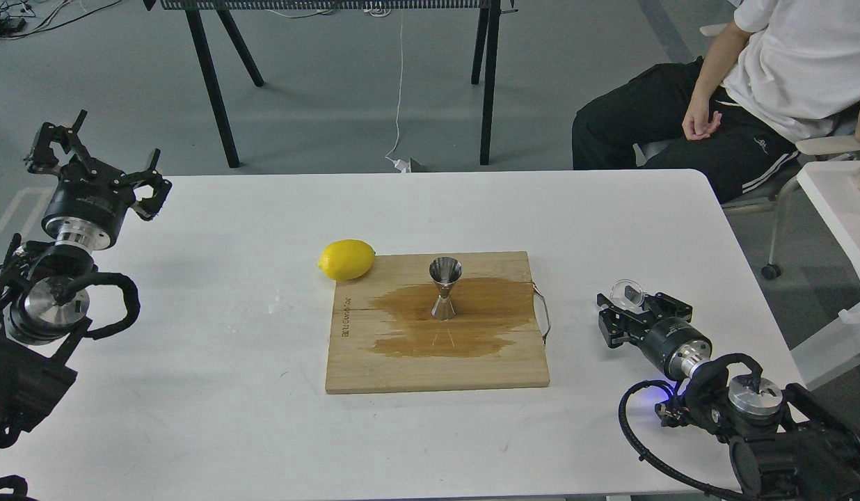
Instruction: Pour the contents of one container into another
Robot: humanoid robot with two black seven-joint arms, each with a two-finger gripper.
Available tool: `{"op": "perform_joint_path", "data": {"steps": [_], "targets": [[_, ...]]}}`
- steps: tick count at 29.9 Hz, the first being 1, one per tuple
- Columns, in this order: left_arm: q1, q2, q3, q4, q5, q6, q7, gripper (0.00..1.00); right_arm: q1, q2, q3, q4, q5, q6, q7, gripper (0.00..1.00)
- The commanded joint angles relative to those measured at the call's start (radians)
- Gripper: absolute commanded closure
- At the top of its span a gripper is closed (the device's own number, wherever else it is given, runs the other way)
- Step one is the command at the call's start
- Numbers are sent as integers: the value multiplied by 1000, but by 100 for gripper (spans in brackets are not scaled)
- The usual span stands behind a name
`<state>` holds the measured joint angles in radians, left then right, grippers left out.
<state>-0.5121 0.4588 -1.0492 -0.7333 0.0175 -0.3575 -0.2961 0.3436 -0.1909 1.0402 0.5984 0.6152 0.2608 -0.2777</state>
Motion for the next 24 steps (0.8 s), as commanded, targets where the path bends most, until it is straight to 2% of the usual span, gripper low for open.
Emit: {"op": "perform_joint_path", "data": {"steps": [1, 6, 8, 9, 10, 11, 18, 24], "targets": [[3, 3, 0, 0, 1, -1, -1, 0, -3, 1, 0, 4, 1, 0, 0, 40], [4, 3, 0, 0, -1, -1, -1, 0, -8, 1, 0, 9, 0, 0, -2, 35], [4, 3, 0, 0, -1, -1, -1, 0, -9, -1, 0, 14, 1, 0, -2, 31], [4, 3, 0, 0, -1, -1, -1, 0, -11, -1, 1, 18, 3, 0, -2, 22], [4, 3, -2, 0, -1, -1, -1, 0, -17, -4, 3, 24, 3, 0, -2, 7], [4, 3, -2, 0, -1, -1, -1, 0, -26, -8, 7, 43, 3, 1, -2, 2], [6, 4, -2, 0, -1, -4, -1, 0, -129, -91, 47, 251, 0, 98, 5, 2], [6, 3, -2, 0, -1, -3, -6, 0, -129, -111, 110, 285, -6, 167, 26, 1]]}}
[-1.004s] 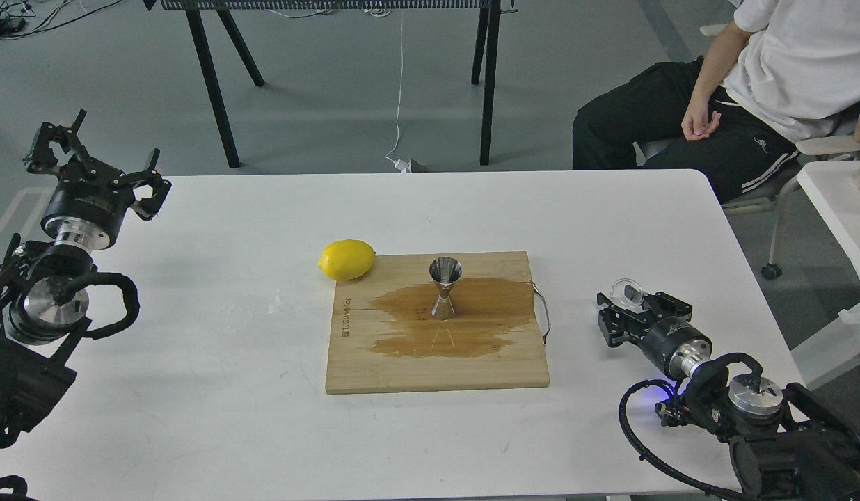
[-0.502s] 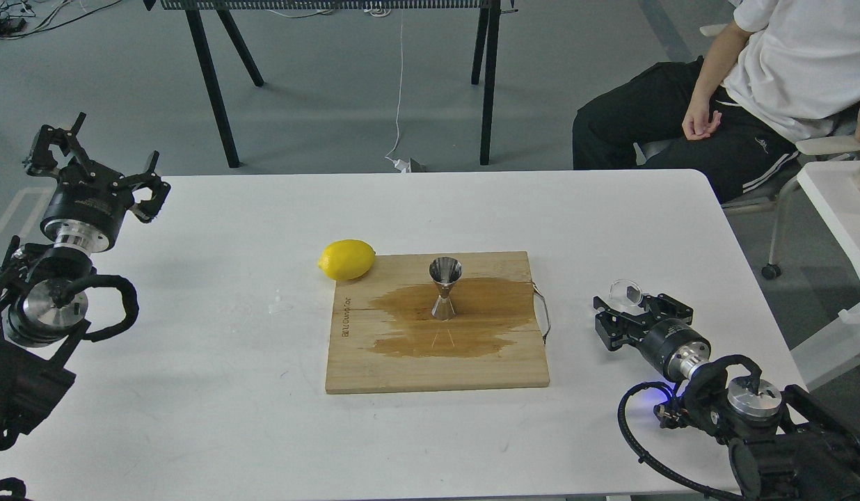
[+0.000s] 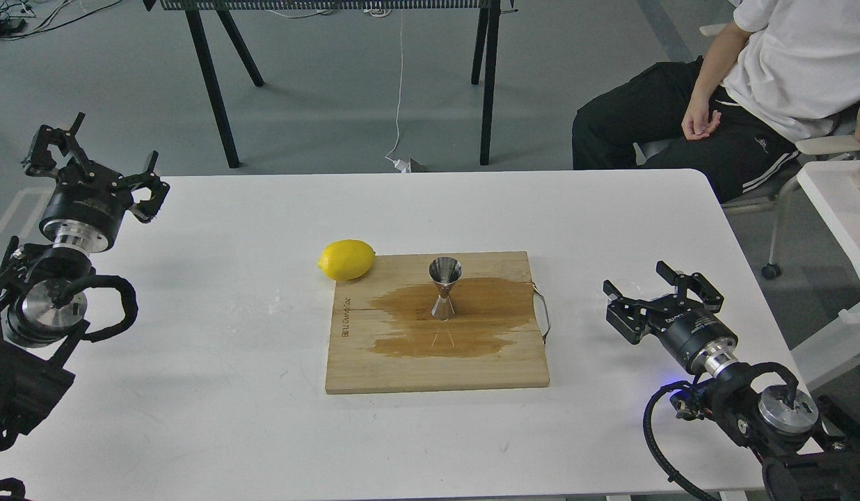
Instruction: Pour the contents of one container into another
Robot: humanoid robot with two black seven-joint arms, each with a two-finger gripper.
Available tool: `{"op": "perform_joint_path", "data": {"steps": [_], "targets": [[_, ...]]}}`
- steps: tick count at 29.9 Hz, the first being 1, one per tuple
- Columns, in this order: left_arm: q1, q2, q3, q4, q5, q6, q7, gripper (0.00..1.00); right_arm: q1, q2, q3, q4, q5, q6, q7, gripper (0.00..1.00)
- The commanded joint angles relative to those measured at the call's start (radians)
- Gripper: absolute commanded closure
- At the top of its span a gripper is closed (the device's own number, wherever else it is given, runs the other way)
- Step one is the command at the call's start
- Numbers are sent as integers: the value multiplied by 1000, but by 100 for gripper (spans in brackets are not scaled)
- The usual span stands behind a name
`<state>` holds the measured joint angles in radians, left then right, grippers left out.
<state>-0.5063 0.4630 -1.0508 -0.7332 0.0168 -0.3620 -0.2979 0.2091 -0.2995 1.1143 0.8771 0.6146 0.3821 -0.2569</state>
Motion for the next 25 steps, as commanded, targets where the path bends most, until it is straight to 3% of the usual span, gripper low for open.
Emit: {"op": "perform_joint_path", "data": {"steps": [1, 7, 10, 13, 19, 25], "targets": [[0, -1, 0, 0, 0, 0, -4, 0, 13, -4, 51, 6, -7, 75, 7, 1], [-1, -3, -3, 0, 0, 0, -3, 0, 173, -52, 73, -6, -24, 107, 65, 1], [-1, -6, -5, 0, -1, -2, -3, 0, 271, -76, 72, -21, -101, 107, 68, 0], [-1, -7, -9, 0, -4, -3, -3, 0, 380, -73, 72, -84, -179, 107, 77, 0], [-9, -7, -15, 0, -6, -3, -1, 0, 556, -38, 29, -289, -280, 107, 162, 0], [-15, -6, -20, 0, -6, -3, 2, 0, 595, -18, -19, -333, -280, 107, 176, 0]]}}
